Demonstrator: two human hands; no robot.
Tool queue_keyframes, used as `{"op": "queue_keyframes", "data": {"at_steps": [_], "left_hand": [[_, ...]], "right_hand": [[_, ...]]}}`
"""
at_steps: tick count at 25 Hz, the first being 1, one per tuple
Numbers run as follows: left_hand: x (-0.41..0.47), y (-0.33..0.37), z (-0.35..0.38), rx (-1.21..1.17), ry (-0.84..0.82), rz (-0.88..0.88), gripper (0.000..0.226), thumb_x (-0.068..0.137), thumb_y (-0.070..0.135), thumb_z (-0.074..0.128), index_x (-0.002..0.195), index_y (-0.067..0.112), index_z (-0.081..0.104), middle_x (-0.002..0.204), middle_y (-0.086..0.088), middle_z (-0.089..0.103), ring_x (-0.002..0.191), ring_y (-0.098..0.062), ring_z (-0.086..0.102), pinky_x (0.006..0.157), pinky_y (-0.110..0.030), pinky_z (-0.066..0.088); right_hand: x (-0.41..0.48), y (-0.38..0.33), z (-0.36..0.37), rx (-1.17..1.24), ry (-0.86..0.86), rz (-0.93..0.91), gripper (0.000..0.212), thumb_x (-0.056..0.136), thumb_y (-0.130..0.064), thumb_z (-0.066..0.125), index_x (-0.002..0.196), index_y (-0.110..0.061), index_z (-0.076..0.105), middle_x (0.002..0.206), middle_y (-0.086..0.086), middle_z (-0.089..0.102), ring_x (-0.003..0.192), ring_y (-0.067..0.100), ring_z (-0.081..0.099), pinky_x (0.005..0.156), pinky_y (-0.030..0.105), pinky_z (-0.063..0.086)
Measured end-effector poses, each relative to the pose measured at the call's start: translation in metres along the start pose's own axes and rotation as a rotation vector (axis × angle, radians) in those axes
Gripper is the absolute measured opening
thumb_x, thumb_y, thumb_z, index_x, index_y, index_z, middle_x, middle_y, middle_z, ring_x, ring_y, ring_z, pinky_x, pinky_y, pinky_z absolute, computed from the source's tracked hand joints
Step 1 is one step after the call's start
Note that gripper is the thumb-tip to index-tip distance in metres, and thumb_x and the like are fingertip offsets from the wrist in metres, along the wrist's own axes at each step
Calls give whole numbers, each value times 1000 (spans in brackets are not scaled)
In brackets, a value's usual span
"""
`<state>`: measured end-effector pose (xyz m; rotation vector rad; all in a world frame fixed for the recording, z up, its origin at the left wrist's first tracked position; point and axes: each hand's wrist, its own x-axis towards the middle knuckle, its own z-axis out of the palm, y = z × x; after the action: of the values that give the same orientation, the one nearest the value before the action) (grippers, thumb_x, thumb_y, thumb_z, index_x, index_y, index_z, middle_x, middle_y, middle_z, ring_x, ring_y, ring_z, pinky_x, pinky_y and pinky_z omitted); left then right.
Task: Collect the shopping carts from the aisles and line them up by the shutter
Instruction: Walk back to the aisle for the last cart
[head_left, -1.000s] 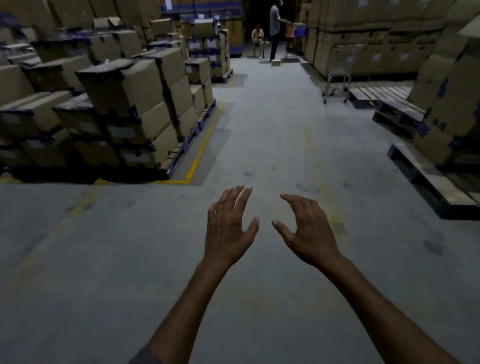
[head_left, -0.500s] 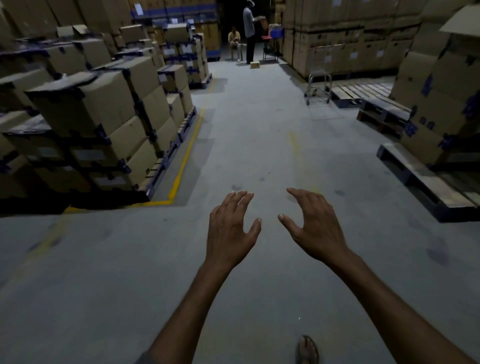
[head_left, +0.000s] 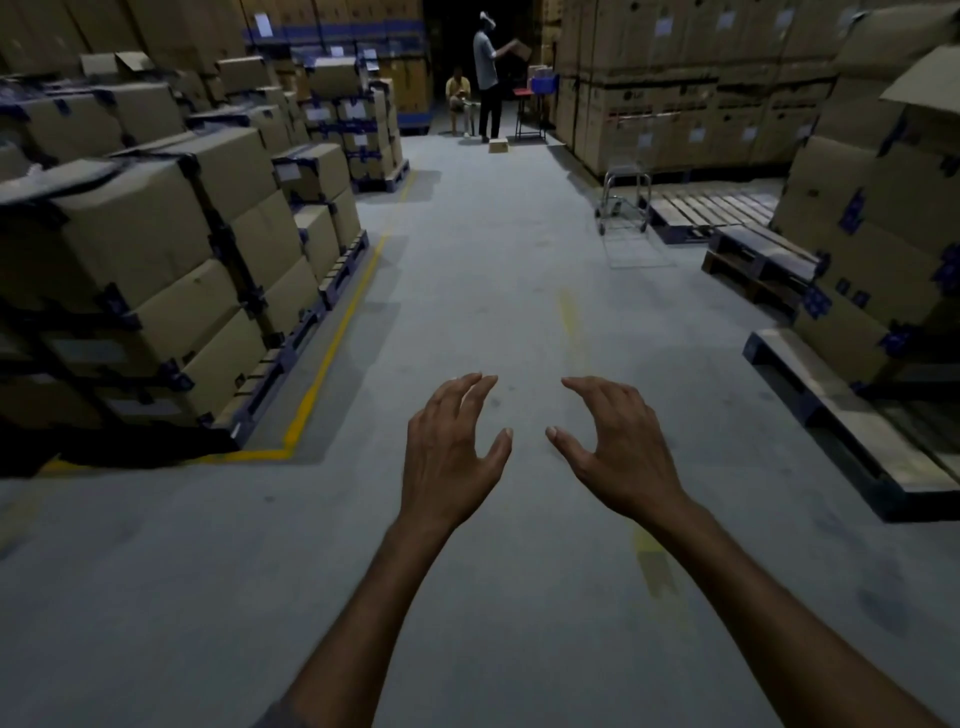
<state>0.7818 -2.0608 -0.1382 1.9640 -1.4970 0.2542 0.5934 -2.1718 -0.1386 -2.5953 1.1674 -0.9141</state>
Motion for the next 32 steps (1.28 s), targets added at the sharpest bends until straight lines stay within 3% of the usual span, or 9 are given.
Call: {"op": "queue_keyframes", "data": {"at_steps": [9,12,16,19,21,23,27,29,32], "left_hand": [[168,-45,96,-118,-109,-28,55,92,55,61,142,43,44,141,21,52,125,-5,53,87,-31,52],[236,-76,131,-192,-204,-68,46,91,64,56,132,46,52,121,25,64,104,5,61,84,-29,53],[326,-118,167,-237,-317,-44,45,89,72,50,125,46,59,112,27,68,100,8,62,84,-28,52],[396,-145,192,-500,-445,-140,44,85,73,52,116,45,66,107,27,70,100,8,64,93,-36,54],[438,-159,212,-783,-520,-253,50,82,71,51,112,37,71,108,18,74,103,-3,68,100,-46,51],[476,-173,237,-876,-557,-291,56,80,73,49,113,34,71,112,14,74,109,-8,67,99,-44,49],[543,-201,294,-416,-396,1,52,87,69,54,133,44,55,132,23,61,123,-1,55,95,-32,46],[582,-210,328,-194,-269,160,54,90,61,55,139,37,52,137,15,59,126,-9,53,96,-35,46],[653,-218,376,-185,-247,167,48,91,58,58,135,38,55,131,18,62,119,-6,57,92,-34,49]], "right_hand": [[154,86,67,141,-67,102,54,94,-62,58,140,-35,50,141,-10,55,129,12,47,102,38,45],[217,108,101,194,-133,110,55,92,-72,53,136,-38,53,129,-16,61,115,3,55,95,35,51],[302,127,140,318,-147,204,51,91,-76,50,124,-39,62,109,-24,67,101,-6,62,88,36,58],[366,134,161,452,-115,263,43,94,-69,52,114,-35,68,104,-19,72,96,-1,67,88,40,58],[402,144,175,612,-100,350,43,95,-65,49,109,-31,71,102,-13,74,94,7,70,89,45,56],[437,159,188,607,-97,385,45,95,-65,47,112,-31,71,107,-12,74,98,8,68,90,45,55],[502,210,226,-81,-6,143,51,93,-64,54,131,-31,59,125,-10,65,111,12,57,91,39,48],[540,239,248,-95,10,153,48,93,-59,57,131,-30,59,123,-9,65,110,14,57,90,39,47],[610,288,280,31,-26,217,42,95,-60,53,125,-33,63,117,-15,66,106,8,59,89,37,50]]}}
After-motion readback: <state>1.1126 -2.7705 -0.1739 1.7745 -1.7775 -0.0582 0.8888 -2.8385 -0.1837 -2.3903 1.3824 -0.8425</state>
